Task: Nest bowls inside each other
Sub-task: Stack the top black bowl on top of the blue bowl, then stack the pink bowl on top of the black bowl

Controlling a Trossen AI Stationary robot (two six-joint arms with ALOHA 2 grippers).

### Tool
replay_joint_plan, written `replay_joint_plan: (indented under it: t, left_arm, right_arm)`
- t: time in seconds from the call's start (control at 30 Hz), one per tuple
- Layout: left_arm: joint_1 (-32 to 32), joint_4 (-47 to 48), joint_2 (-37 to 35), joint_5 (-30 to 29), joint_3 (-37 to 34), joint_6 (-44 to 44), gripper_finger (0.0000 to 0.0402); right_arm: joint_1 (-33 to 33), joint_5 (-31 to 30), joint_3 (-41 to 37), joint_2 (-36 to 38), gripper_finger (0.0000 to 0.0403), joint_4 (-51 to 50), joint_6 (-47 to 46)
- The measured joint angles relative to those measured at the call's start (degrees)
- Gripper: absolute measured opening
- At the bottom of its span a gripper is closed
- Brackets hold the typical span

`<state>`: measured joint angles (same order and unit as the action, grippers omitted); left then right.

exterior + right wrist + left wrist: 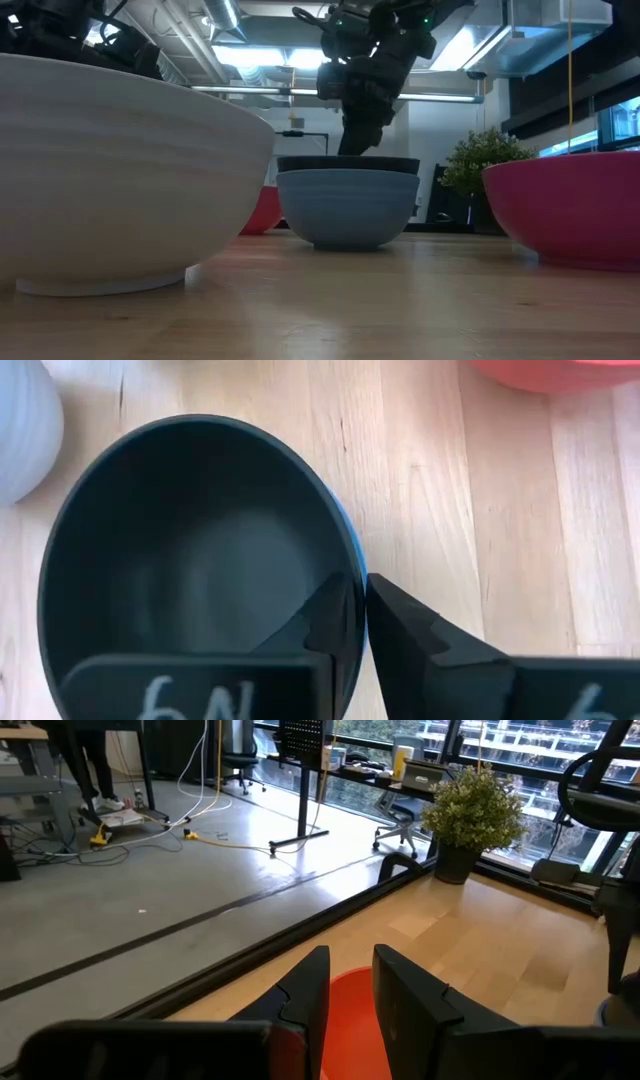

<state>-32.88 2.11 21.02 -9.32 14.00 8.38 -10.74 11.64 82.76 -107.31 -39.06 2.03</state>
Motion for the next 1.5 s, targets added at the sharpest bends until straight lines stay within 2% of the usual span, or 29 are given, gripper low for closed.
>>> replay_joint_plan:
  t: [0.2,0.43,0.6,0.77,1.0,1.17,1.3,1.4,1.5]
  left_arm:
    - [0.01,0.00,-0.01,0.00,0.00,0.00,0.0074]
    - [0.01,0.00,0.00,-0.02,0.00,0.01,0.0074]
    - [0.00,0.00,0.00,-0.02,0.00,0.04,0.0074]
    - [0.00,0.00,0.00,-0.02,0.00,0.07,0.0074]
    - [0.01,0.00,0.00,-0.02,0.00,0.11,0.0074]
    - [0.01,0.00,0.00,-0.02,0.00,0.24,0.0074]
    - [0.00,0.00,0.00,-0.02,0.00,0.24,0.0074]
    - [0.01,0.04,0.00,-0.02,0.00,0.23,0.0074]
    - [0.01,0.68,-0.02,-0.02,0.00,0.23,0.0074]
  right_arm:
    - [0.00,0.02,0.72,0.04,0.0034,2.44,1.02]
    - [-0.50,-0.21,7.30,0.11,0.0034,2.58,4.28]
    - [-2.82,-4.50,10.40,0.24,0.0035,4.44,6.21]
    - [-6.35,-0.07,10.67,0.22,0.0036,5.17,6.45]
    - [-9.19,2.67,10.64,0.23,0.0036,8.47,6.09]
    - [-9.54,6.47,10.62,0.26,0.0036,0.86,9.02]
    - [-8.74,6.37,10.62,0.55,0.0036,-11.35,11.14]
    - [-8.27,9.62,10.51,0.75,0.0036,-21.35,12.09]
    - [-7.07,12.22,10.44,2.19,0.0036,-23.11,12.11]
